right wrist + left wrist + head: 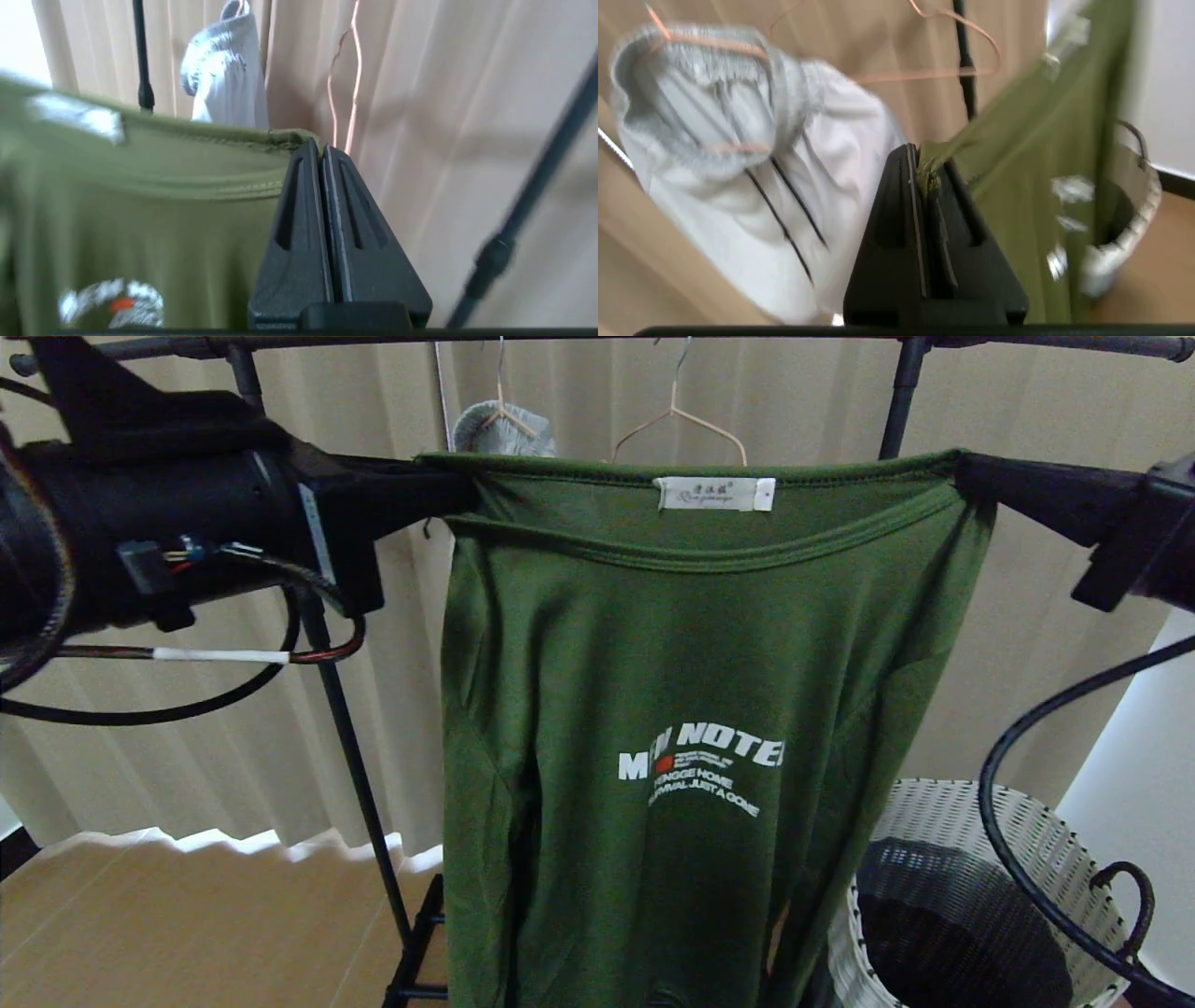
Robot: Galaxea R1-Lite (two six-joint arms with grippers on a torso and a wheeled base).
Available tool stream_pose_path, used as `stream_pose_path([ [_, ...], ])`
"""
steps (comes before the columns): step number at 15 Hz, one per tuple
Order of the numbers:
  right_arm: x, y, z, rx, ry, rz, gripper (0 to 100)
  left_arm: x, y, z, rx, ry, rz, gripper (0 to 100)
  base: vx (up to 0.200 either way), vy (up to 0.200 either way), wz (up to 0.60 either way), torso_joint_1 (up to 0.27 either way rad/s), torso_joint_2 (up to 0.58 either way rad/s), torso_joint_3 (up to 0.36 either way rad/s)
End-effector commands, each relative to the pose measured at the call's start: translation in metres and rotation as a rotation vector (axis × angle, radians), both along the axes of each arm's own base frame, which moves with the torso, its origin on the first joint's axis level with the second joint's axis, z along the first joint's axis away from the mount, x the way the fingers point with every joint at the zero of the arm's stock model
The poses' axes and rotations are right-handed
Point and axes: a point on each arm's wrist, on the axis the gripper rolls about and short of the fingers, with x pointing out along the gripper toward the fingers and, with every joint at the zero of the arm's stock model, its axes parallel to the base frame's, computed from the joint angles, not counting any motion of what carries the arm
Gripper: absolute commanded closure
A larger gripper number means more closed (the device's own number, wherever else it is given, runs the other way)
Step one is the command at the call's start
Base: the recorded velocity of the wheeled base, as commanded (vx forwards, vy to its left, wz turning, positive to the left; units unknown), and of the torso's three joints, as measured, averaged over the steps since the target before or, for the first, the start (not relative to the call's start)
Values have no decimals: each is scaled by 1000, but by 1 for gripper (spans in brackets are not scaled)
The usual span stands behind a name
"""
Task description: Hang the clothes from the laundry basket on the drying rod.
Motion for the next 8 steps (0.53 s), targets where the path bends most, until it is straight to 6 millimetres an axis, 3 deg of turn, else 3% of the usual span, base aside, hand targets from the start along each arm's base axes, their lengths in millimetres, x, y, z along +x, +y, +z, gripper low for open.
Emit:
stream_pose_path([
  [1, -40, -17, -2, 3, -10, 8, 100, 27, -17, -10, 22, 31, 3, 100, 0, 0, 0, 0, 0, 0],
  [5, -60, -23, -18, -16, 10, 106, 100, 40, -27, -7, 14, 23, 34, 100, 0, 0, 0, 0, 0, 0],
  [8, -61, -23, -22, -22, 19, 129, 100, 43, -31, -9, 10, 12, 37, 100, 0, 0, 0, 0, 0, 0],
])
